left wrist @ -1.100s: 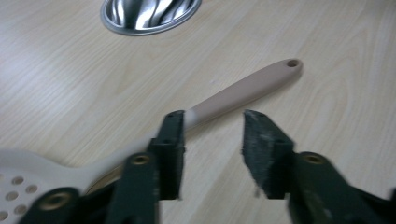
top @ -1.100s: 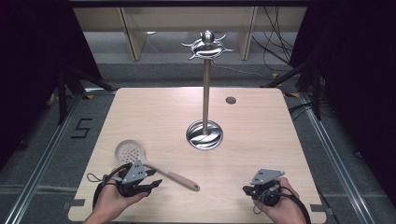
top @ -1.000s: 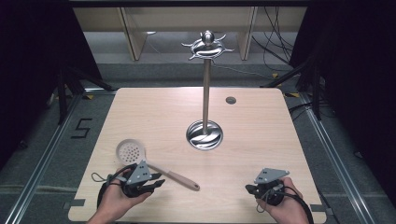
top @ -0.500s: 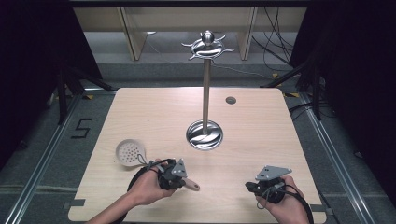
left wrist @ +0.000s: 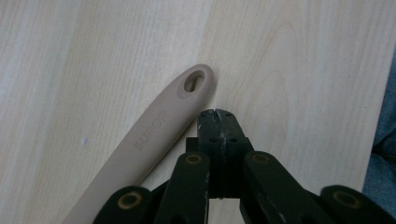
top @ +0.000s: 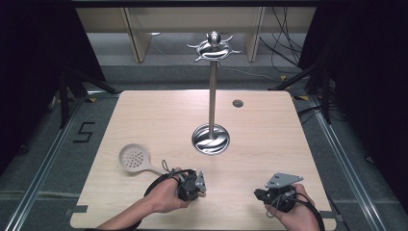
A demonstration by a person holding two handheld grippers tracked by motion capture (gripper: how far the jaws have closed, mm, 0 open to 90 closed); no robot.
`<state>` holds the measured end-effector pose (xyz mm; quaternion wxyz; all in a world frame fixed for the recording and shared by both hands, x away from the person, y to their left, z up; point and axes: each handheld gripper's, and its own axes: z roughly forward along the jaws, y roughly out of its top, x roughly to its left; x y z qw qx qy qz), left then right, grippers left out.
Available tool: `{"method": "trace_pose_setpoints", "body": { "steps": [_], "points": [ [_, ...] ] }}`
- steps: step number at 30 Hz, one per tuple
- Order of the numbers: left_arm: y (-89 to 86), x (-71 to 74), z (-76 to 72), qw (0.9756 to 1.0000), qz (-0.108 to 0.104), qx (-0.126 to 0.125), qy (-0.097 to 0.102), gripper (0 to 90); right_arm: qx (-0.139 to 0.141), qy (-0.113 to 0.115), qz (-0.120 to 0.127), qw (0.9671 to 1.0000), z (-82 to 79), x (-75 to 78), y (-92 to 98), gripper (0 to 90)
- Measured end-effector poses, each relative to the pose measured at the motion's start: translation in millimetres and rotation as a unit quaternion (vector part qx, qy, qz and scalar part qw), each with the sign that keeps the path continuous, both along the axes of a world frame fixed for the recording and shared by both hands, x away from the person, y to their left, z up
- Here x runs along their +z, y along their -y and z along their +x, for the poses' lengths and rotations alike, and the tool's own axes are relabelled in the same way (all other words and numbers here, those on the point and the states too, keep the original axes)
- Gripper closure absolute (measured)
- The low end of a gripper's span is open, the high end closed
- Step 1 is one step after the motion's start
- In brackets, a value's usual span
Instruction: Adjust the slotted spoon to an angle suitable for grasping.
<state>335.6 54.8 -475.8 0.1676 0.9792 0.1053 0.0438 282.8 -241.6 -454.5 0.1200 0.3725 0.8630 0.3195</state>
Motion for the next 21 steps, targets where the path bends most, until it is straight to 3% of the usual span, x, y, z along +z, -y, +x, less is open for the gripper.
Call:
{"method": "trace_pose_setpoints", "body": {
  "steps": [3,5,9,15,16,21],
  "points": [
    [2.3,-2.1,3.0,1.0,0.007,-0.001,0.003,89.6,-0.004,-0.006,-0.002,1.0,-1.3,0.2,2.2,84.2],
    [3.0,-3.3,5.4,1.0,0.003,0.001,0.002,89.5,-0.004,0.004,0.001,1.0,-1.3,-1.4,3.1,84.0],
    [5.7,-4.4,9.3,0.9999,0.006,0.004,0.009,89.6,-0.014,-0.01,0.005,0.9998,-4.4,-0.6,4.1,83.5],
    [9.1,-5.0,20.8,0.9995,0.005,0.024,0.017,89.6,-0.009,-0.004,-0.004,0.9999,-4.6,0.2,6.6,83.3],
    [9.2,-5.2,22.2,0.9995,0.004,0.025,0.017,89.6,-0.008,0.005,0.003,0.9999,-4.2,-1.4,6.4,83.3],
    [11.7,-5.0,28.8,0.9992,0.006,0.034,0.018,89.6,-0.009,0.004,0.003,0.9999,-4.0,-1.5,6.6,82.9]
  ]
}}
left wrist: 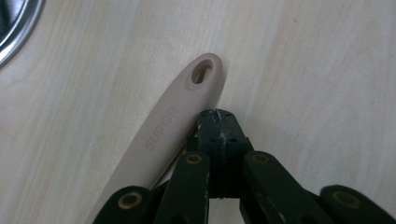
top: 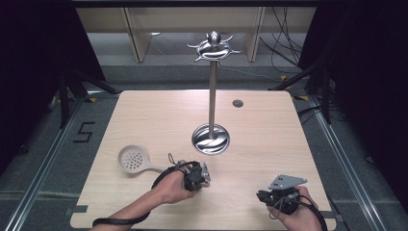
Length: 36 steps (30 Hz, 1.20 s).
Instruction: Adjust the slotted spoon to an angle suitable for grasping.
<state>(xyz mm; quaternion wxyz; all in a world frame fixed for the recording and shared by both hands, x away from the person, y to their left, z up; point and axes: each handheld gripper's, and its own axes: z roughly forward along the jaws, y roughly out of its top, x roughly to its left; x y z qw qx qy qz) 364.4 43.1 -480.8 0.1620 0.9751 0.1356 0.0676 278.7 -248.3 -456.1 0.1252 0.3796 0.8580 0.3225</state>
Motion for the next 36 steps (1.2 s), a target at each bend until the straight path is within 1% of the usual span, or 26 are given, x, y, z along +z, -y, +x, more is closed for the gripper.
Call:
{"method": "trace_pose_setpoints", "body": {
  "steps": [1,2,3,4,5,6,7,8,9,10,12,13,15,16,17,18,19,21,22,23,25,26,28,30,34,36],
  "points": [
    [0.3,0.2,1.6,1.0,0.001,-0.005,0.004,89.6,0.0,0.0,-0.001,1.0,0.1,-0.1,0.2,82.8],
    [0.5,0.6,2.2,1.0,-0.001,-0.004,0.002,89.6,0.0,0.0,-0.001,1.0,0.1,-0.1,0.2,82.5],
    [0.3,2.4,3.3,0.9999,0.003,-0.012,-0.004,89.4,0.0,-0.001,-0.001,1.0,-0.1,0.0,0.1,82.2],
    [-0.5,6.5,4.9,0.9994,0.01,-0.027,-0.021,88.3,0.001,0.002,-0.001,1.0,-0.2,0.0,0.2,82.2],
    [-1.1,9.9,5.8,0.9988,0.016,-0.036,-0.029,82.7,-0.005,0.012,0.01,0.9999,-1.6,-1.3,-1.5,81.9],
    [-1.9,15.1,7.1,0.9981,0.02,-0.052,-0.025,78.7,-0.005,0.013,0.012,0.9998,-2.3,-0.8,-2.2,81.5],
    [-2.2,19.7,8.8,0.9976,0.018,-0.065,-0.017,76.1,0.001,-0.002,0.001,1.0,-3.2,3.1,-1.3,81.1],
    [-2.1,23.5,11.1,0.997,0.022,-0.073,-0.01,73.9,0.006,0.005,-0.002,1.0,-2.5,3.2,-1.1,80.7],
    [-1.5,25.9,13.2,0.9958,0.032,-0.086,0.0,70.7,0.006,0.008,-0.001,1.0,-2.2,3.0,-1.4,80.0],
    [-0.6,27.2,15.3,0.9942,0.041,-0.098,0.012,67.0,0.0,0.001,0.002,1.0,-2.9,2.8,-2.2,79.4],
    [1.1,27.4,19.8,0.9916,0.06,-0.112,0.025,63.0,0.002,0.005,-0.002,1.0,-2.0,2.8,-0.7,78.4],
    [1.5,26.4,22.6,0.9902,0.066,-0.12,0.029,61.3,0.002,0.003,-0.004,1.0,-2.0,3.4,0.3,77.9],
    [1.5,23.3,28.3,0.9889,0.073,-0.128,0.022,59.1,-0.002,0.004,-0.001,1.0,-2.1,2.8,1.5,77.6],
    [1.3,21.3,30.1,0.9887,0.076,-0.128,0.017,58.3,-0.004,0.005,0.002,1.0,-2.1,2.6,2.2,77.4],
    [1.3,19.5,31.5,0.9881,0.082,-0.13,0.011,57.5,-0.004,0.003,0.004,1.0,-2.0,2.3,2.5,77.2],
    [1.4,17.5,32.5,0.9873,0.087,-0.133,0.004,56.4,-0.01,-0.003,0.006,0.9999,-3.1,3.0,2.2,77.1],
    [1.4,14.7,32.5,0.9873,0.083,-0.135,0.0,55.8,-0.008,-0.003,0.003,1.0,-3.0,3.1,2.7,77.0],
    [2.0,11.6,33.7,0.9864,0.084,-0.141,-0.004,55.1,-0.009,-0.006,0.004,0.9999,-3.3,2.8,2.5,76.8],
    [2.1,10.2,34.2,0.9868,0.082,-0.139,-0.009,55.2,-0.005,0.001,0.003,1.0,-2.6,1.5,2.8,76.7],
    [2.1,9.7,35.9,0.9861,0.085,-0.142,-0.008,55.2,0.004,0.011,0.003,0.9999,-0.9,0.6,3.3,76.6],
    [1.7,8.5,38.6,0.9864,0.084,-0.141,-0.011,55.3,0.005,0.01,0.002,0.9999,-0.9,0.7,2.9,76.4],
    [1.3,7.9,39.7,0.9867,0.082,-0.139,-0.014,55.5,-0.006,-0.001,0.002,1.0,-2.6,1.7,2.2,76.3],
    [0.5,6.8,42.5,0.987,0.082,-0.137,-0.017,55.5,-0.004,0.001,0.0,1.0,-2.6,1.7,2.0,76.0],
    [-0.1,5.3,44.7,0.9863,0.088,-0.138,-0.022,55.5,-0.004,0.003,0.0,1.0,-2.2,0.5,1.4,75.9],
    [0.1,3.1,46.9,0.9857,0.09,-0.14,-0.028,56.2,-0.002,0.002,0.0,1.0,-2.2,0.7,1.2,75.8],
    [1.1,3.0,47.1,0.9849,0.092,-0.143,-0.032,57.3,-0.002,0.002,0.0,1.0,-2.1,0.4,1.3,75.6]
  ]
}}
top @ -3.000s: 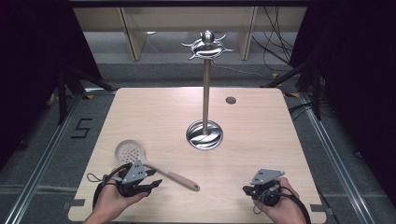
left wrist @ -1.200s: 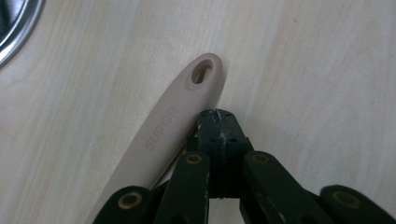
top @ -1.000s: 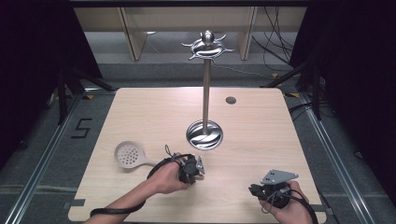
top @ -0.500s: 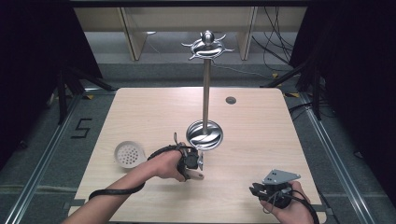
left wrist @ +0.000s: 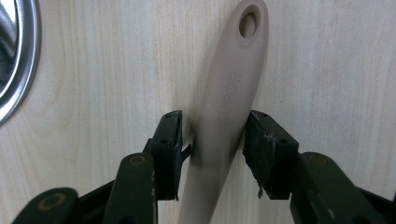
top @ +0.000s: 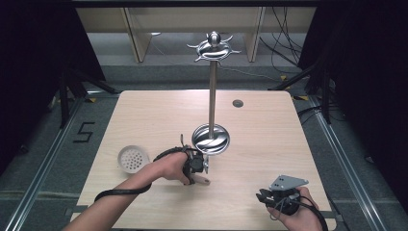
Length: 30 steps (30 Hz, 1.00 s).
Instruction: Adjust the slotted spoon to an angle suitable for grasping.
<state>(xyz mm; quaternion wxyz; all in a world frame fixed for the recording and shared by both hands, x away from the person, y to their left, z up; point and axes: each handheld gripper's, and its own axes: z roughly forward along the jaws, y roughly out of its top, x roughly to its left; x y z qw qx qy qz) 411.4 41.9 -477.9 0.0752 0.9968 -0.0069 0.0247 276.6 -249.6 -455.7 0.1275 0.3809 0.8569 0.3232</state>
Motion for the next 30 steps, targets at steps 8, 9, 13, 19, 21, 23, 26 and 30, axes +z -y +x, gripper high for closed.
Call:
{"method": "trace_pose_setpoints", "body": {
  "steps": [8,9,13,19,21,23,26,30],
  "points": [
    [6.2,1.2,-1.6,0.9991,0.03,-0.029,-0.001,64.0,-0.004,-0.008,0.002,1.0,-0.7,0.7,-0.8,75.1],
    [7.3,1.3,-2.5,0.9988,0.034,-0.034,0.003,64.6,-0.004,-0.008,0.002,1.0,-0.8,0.8,-0.8,75.1],
    [10.4,1.6,-7.2,0.9964,0.05,-0.064,0.024,66.8,-0.003,-0.007,0.002,1.0,-0.5,0.8,-0.5,75.1],
    [8.0,2.0,-11.3,0.9965,0.042,-0.061,0.039,68.2,-0.002,-0.007,0.002,1.0,-0.6,0.8,-0.7,74.8],
    [5.5,4.5,-10.8,0.997,0.03,-0.055,0.045,68.3,-0.004,-0.007,0.003,1.0,-0.7,0.7,-0.7,74.6],
    [2.2,9.3,-10.3,0.9976,0.017,-0.046,0.049,68.3,-0.004,-0.006,0.002,1.0,-0.3,0.4,-0.7,74.3],
    [-3.6,19.9,-8.6,0.998,0.002,-0.035,0.054,68.4,-0.001,0.002,0.002,1.0,0.2,-0.4,-0.4,74.0],
    [-13.2,32.9,-6.3,0.9975,-0.03,-0.017,0.062,68.4,-0.002,0.003,0.002,1.0,0.4,-0.3,-0.3,73.6]
  ]
}}
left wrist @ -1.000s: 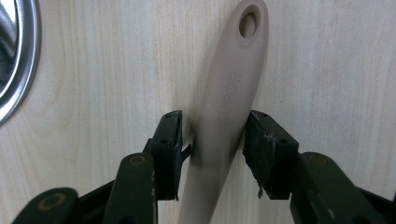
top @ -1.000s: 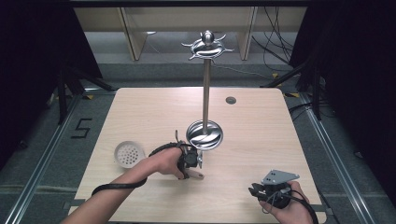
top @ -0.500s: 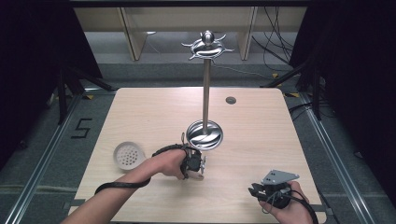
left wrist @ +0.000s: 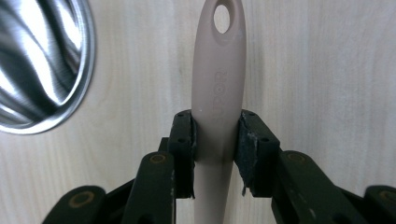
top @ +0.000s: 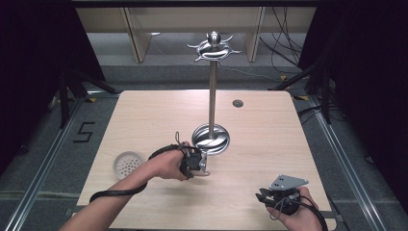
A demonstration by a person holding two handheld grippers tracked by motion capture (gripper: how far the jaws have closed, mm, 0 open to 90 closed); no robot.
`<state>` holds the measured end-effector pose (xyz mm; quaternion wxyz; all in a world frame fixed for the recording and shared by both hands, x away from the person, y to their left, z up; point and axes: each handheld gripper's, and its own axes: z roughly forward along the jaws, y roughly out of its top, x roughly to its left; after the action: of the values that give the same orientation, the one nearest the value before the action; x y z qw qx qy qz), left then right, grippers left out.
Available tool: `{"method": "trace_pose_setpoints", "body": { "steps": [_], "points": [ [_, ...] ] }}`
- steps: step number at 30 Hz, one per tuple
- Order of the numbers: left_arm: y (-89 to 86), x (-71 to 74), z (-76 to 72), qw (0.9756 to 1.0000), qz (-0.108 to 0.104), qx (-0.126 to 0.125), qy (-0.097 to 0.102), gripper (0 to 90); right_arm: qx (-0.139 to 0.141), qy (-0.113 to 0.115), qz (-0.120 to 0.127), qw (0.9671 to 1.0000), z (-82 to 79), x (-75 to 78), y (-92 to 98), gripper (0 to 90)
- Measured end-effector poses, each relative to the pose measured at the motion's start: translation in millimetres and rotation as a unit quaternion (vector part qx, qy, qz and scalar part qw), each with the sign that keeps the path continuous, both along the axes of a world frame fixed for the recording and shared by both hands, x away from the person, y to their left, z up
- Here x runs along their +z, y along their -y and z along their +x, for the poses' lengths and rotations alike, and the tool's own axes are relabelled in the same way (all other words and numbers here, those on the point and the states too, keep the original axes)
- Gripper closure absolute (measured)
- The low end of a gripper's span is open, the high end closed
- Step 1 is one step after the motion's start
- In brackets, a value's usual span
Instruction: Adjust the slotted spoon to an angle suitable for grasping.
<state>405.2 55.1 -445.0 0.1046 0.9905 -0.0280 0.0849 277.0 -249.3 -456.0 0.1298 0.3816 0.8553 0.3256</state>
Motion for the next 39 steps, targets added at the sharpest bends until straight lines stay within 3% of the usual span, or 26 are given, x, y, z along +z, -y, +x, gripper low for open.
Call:
{"method": "trace_pose_setpoints", "body": {
  "steps": [6,9,14,20,22,25,26,27,30,31,32,34,35,36,39],
  "points": [
    [-20.7,20.8,2.1,0.9982,-0.051,0.026,0.016,68.5,-0.003,0.005,0.0,1.0,0.3,-0.4,0.5,72.7],
    [-30.8,31.7,1.8,0.9965,-0.072,0.033,0.027,68.5,-0.005,-0.004,0.005,1.0,0.4,-0.8,-0.3,72.3],
    [-49.5,47.6,-0.7,0.9913,-0.11,0.059,0.043,68.5,-0.004,-0.001,0.004,1.0,0.4,-0.5,-0.2,71.8],
    [-70.2,60.6,-6.0,0.9813,-0.157,0.089,0.065,68.5,-0.01,-0.003,0.008,0.9999,0.2,-1.3,-1.2,71.0],
    [-74.5,63.3,-7.1,0.9791,-0.165,0.097,0.069,68.5,-0.01,-0.003,0.008,0.9999,0.3,-1.3,-1.3,70.8],
    [-81.6,69.3,-8.7,0.9732,-0.186,0.108,0.079,68.6,-0.004,0.005,0.004,1.0,1.3,-1.1,-0.3,70.8],
    [-81.6,69.3,-8.7,0.9732,-0.186,0.108,0.079,68.5,-0.004,0.004,0.005,1.0,1.2,-1.0,-0.2,70.7],
    [-86.7,72.7,-9.3,0.9688,-0.2,0.116,0.088,68.5,-0.005,0.003,0.006,1.0,1.2,-0.8,0.0,70.7],
    [-95.2,77.5,-9.0,0.9634,-0.216,0.128,0.095,68.6,-0.004,0.003,0.006,1.0,1.5,-0.8,0.4,70.7],
    [-98.3,80.0,-8.3,0.9638,-0.214,0.124,0.098,68.6,-0.004,0.003,0.006,1.0,1.5,-0.7,0.4,70.6],
    [-100.5,81.4,-7.1,0.9614,-0.223,0.122,0.106,68.6,-0.005,0.001,0.006,1.0,1.3,-0.6,0.3,70.5],
    [-105.6,85.0,-5.2,0.9603,-0.229,0.11,0.115,68.6,-0.005,0.005,0.007,1.0,1.6,-1.4,0.1,70.1],
    [-108.1,86.2,-5.8,0.9579,-0.235,0.113,0.119,68.6,-0.006,0.002,0.007,1.0,1.4,-1.3,0.0,70.1],
    [-110.8,88.0,-4.6,0.9576,-0.24,0.105,0.12,68.6,-0.006,0.002,0.007,1.0,1.3,-1.0,-0.1,70.0],
    [-119.9,92.1,-7.5,0.9504,-0.256,0.128,0.122,68.6,-0.007,0.002,0.008,0.9999,1.4,-0.6,0.1,69.8]
  ]
}}
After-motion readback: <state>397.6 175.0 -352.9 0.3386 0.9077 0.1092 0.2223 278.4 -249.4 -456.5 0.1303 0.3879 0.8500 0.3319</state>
